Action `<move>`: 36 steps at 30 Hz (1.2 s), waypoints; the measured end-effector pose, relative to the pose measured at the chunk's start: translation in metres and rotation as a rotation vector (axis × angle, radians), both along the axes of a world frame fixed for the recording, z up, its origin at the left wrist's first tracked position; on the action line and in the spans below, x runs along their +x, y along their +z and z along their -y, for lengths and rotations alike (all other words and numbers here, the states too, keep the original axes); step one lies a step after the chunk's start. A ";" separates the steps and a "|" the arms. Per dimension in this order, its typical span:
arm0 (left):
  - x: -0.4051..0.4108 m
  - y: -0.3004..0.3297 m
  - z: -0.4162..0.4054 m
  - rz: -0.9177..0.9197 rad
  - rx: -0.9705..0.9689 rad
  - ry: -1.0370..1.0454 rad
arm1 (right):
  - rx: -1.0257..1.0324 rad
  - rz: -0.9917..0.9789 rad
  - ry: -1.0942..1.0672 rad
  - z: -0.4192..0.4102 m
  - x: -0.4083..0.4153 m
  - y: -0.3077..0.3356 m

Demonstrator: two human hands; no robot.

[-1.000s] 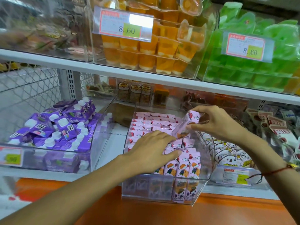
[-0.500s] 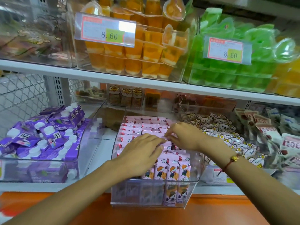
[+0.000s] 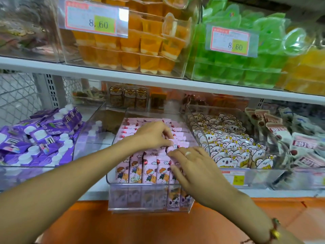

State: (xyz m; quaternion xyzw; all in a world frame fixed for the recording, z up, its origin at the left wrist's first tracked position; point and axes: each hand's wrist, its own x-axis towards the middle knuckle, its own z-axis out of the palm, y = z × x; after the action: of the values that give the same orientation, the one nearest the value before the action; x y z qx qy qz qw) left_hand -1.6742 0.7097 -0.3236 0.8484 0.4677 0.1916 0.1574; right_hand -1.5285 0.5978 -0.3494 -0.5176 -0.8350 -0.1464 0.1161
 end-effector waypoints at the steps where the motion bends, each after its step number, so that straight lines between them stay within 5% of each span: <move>1: 0.003 0.002 0.001 0.062 0.007 0.015 | 0.008 -0.010 0.005 -0.001 0.001 -0.001; 6: 0.005 0.016 0.009 0.583 -0.052 0.175 | 0.010 -0.041 0.028 -0.001 0.002 -0.001; 11: -0.012 0.020 0.040 0.956 0.134 0.240 | -0.016 -0.045 0.039 -0.001 0.003 0.001; 15: -0.026 0.010 0.063 1.115 0.203 0.256 | -0.024 -0.557 0.023 -0.002 0.002 0.016; 19: -0.032 0.002 0.076 1.139 0.112 0.210 | 0.001 -1.120 0.078 0.001 -0.005 0.031; 26: -0.028 0.001 0.085 1.183 -0.080 0.101 | -0.283 -1.095 0.129 0.001 -0.026 0.027; 31: -0.030 -0.006 0.086 1.026 -0.108 0.099 | -0.543 -1.523 0.003 -0.004 -0.024 0.023; 36: -0.025 -0.012 0.093 0.798 -0.088 0.048 | -0.601 -1.689 0.040 -0.006 -0.028 0.019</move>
State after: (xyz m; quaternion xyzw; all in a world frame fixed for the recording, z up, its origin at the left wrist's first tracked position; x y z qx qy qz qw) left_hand -1.6994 0.6169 -0.3358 0.6886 0.3975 0.4895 0.3581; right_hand -1.5570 0.6036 -0.3303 -0.4465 -0.4832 0.5103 0.5538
